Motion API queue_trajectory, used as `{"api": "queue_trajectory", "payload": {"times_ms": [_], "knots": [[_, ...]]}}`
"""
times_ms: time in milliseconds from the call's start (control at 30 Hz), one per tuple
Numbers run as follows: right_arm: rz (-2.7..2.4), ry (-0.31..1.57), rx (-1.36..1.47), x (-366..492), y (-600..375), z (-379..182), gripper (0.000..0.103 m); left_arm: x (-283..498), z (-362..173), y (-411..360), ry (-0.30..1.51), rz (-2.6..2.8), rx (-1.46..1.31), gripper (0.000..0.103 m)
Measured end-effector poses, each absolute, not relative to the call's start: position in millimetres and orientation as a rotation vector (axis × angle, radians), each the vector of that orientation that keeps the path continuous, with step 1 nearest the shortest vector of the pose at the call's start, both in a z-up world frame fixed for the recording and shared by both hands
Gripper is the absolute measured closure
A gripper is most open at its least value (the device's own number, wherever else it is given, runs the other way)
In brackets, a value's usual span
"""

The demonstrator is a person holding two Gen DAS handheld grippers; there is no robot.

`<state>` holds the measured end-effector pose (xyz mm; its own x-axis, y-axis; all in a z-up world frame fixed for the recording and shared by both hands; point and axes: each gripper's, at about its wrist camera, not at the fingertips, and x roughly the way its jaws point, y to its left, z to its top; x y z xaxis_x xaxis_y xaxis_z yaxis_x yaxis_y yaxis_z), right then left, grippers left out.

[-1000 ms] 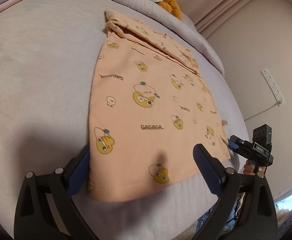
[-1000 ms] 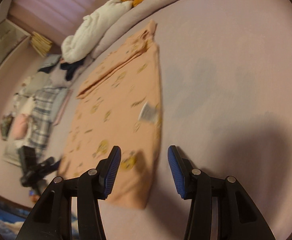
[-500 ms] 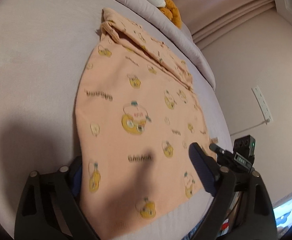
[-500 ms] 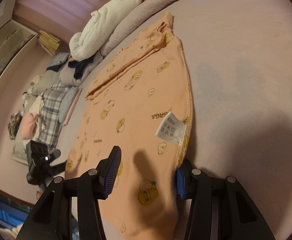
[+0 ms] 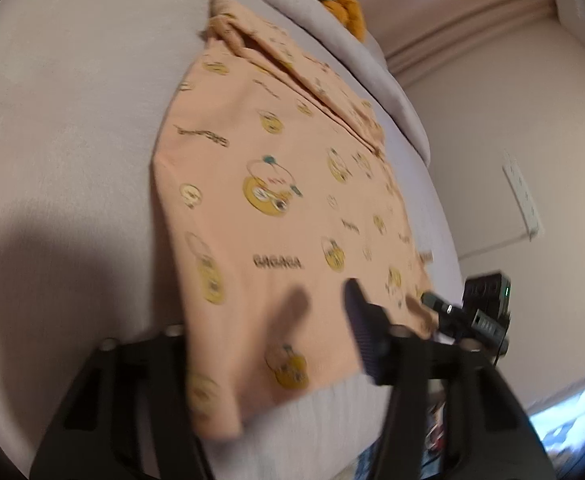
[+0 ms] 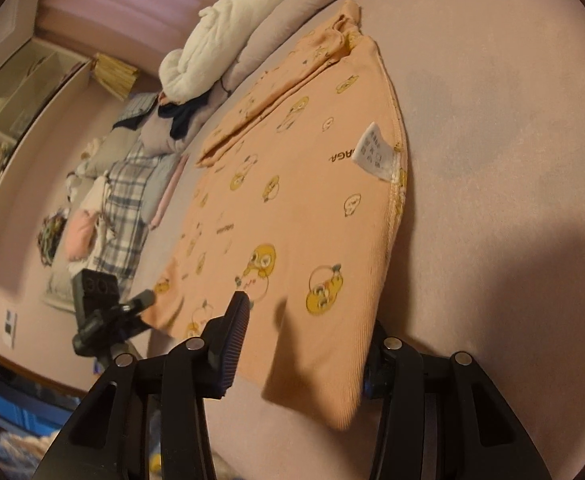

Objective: Fold small clothes

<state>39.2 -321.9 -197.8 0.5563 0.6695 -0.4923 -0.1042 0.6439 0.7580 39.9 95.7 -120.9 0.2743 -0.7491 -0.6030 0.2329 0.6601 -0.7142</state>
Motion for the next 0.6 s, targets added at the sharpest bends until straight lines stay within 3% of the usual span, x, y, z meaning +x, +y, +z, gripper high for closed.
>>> {"api": "queue_trajectory", "payload": {"times_ms": [67, 133, 200, 600], "knots": [[0.479, 0.87, 0.723, 41.5, -318.7, -198.1, 0.07, 43.2, -126.2, 99.5, 1.129, -0.676, -0.582, 0.086], [0.467, 0.868, 0.716, 40.1, -318.9, -199.0, 0.082, 44.4, -131.0, 105.4, 1.153, -0.64, -0.604, 0.099], [0.456, 0.869, 0.705, 38.9, -319.3, -199.8, 0.093, 43.3, -131.1, 113.6, 1.157, -0.647, -0.646, 0.1], [0.62, 0.677, 0.8, 43.1, -324.9, -160.9, 0.095, 43.8, -88.0, 111.9, 1.006, -0.87, -0.81, 0.101]]}}
